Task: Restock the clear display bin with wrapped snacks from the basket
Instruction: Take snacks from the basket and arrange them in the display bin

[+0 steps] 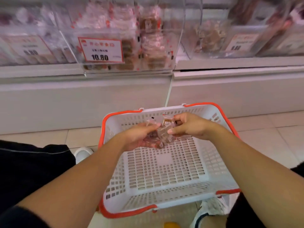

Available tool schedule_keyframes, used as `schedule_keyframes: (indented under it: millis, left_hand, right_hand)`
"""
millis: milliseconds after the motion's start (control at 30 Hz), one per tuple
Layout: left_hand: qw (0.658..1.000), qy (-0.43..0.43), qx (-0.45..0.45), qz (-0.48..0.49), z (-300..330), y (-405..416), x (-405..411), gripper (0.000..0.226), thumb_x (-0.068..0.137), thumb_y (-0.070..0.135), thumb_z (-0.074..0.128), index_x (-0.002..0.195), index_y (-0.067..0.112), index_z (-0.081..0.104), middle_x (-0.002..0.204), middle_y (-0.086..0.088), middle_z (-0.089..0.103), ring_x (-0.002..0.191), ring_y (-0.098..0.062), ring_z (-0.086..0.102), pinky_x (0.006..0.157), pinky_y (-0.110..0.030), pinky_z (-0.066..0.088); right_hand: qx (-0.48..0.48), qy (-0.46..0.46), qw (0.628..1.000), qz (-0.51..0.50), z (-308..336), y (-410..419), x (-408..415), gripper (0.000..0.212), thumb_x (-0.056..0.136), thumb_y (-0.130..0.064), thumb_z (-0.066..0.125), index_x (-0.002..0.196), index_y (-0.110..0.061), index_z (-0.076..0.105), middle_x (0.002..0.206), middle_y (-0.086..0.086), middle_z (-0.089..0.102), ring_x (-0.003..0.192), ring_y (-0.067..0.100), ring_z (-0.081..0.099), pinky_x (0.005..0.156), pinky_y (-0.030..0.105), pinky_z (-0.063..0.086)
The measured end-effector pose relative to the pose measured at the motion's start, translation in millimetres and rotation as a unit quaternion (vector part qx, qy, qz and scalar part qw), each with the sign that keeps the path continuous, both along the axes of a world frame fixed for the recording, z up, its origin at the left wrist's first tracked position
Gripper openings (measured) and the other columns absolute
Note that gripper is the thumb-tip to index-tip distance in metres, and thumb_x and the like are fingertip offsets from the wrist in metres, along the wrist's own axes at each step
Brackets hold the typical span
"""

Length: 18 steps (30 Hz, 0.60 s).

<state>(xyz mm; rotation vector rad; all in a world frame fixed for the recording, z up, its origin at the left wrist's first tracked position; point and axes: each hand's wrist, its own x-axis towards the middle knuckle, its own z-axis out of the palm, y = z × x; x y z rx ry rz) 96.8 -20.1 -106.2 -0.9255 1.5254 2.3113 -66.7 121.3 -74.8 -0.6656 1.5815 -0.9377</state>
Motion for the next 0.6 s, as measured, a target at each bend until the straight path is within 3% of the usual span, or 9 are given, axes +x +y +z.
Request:
schedule_keyframes:
  millis: [67,133,200,267,400,500,600]
  left_hand:
    - [0.999,0.007,0.002,-0.050,38,-2,-1,0.047,0.095,0.053,0.050,0.124,0.018,0.061,0.114,-0.018,0.069,0.094,-0.028,0.068,0.059,-0.027,0.057]
    - [0.997,0.007,0.001,-0.074,77,-3,-3,0.051,0.096,0.057,0.043,0.114,0.014,0.065,0.099,-0.018,0.068,0.085,-0.027,0.068,0.062,-0.032,0.059]
    - [0.995,0.005,-0.048,-0.086,110,-6,-5,0.058,0.094,0.059,0.043,0.112,0.008,0.066,0.094,-0.019,0.068,0.080,-0.025,0.069,0.068,-0.035,0.060]
    - [0.988,0.015,-0.111,-0.103,139,-10,-3,0.061,0.092,0.059,0.047,0.118,0.007,0.066,0.107,-0.022,0.070,0.087,-0.024,0.071,0.073,-0.034,0.059]
    - [0.977,0.043,-0.173,-0.113,180,-8,9,0.047,0.090,0.059,0.055,0.103,0.017,0.069,0.093,-0.005,0.075,0.086,-0.022,0.074,0.053,-0.025,0.055]
    - [0.971,0.065,-0.209,-0.095,192,-5,8,0.062,0.076,0.076,0.051,0.096,0.021,0.074,0.080,-0.001,0.070,0.068,-0.014,0.068,0.047,-0.023,0.050]
    - [0.982,0.082,-0.128,-0.115,199,-3,-1,0.067,0.077,0.079,0.042,0.106,0.027,0.073,0.084,-0.005,0.067,0.070,-0.017,0.064,0.052,-0.027,0.054]
  right_hand:
    - [-0.037,-0.001,0.999,0.004,34,2,-6,0.037,0.082,0.014,0.068,0.112,-0.007,0.064,0.071,-0.004,0.068,0.068,0.007,0.067,0.070,0.024,0.060]
    - [-0.072,0.003,0.997,0.019,68,3,-8,0.036,0.079,0.015,0.069,0.103,-0.011,0.063,0.067,-0.005,0.067,0.065,0.006,0.066,0.070,0.026,0.061]
    - [-0.098,-0.001,0.994,0.041,97,6,-6,0.033,0.074,0.009,0.074,0.099,-0.010,0.064,0.075,0.003,0.072,0.071,0.013,0.071,0.068,0.026,0.060]
    - [-0.120,0.005,0.992,0.038,120,10,-1,0.034,0.069,0.003,0.079,0.100,-0.001,0.066,0.089,0.019,0.072,0.081,0.025,0.073,0.069,0.027,0.059]
    - [-0.180,0.044,0.983,-0.012,142,12,14,0.055,0.062,-0.010,0.086,0.109,0.010,0.064,0.102,0.034,0.067,0.089,0.035,0.070,0.069,0.029,0.057]
    - [-0.231,0.049,0.971,-0.048,146,9,21,0.050,0.060,-0.010,0.086,0.107,-0.003,0.069,0.090,0.026,0.071,0.082,0.027,0.067,0.071,0.030,0.057]
    - [-0.255,0.065,0.961,-0.090,145,8,22,0.053,0.060,-0.009,0.085,0.109,-0.019,0.069,0.086,0.012,0.073,0.078,0.023,0.071,0.068,0.029,0.057]
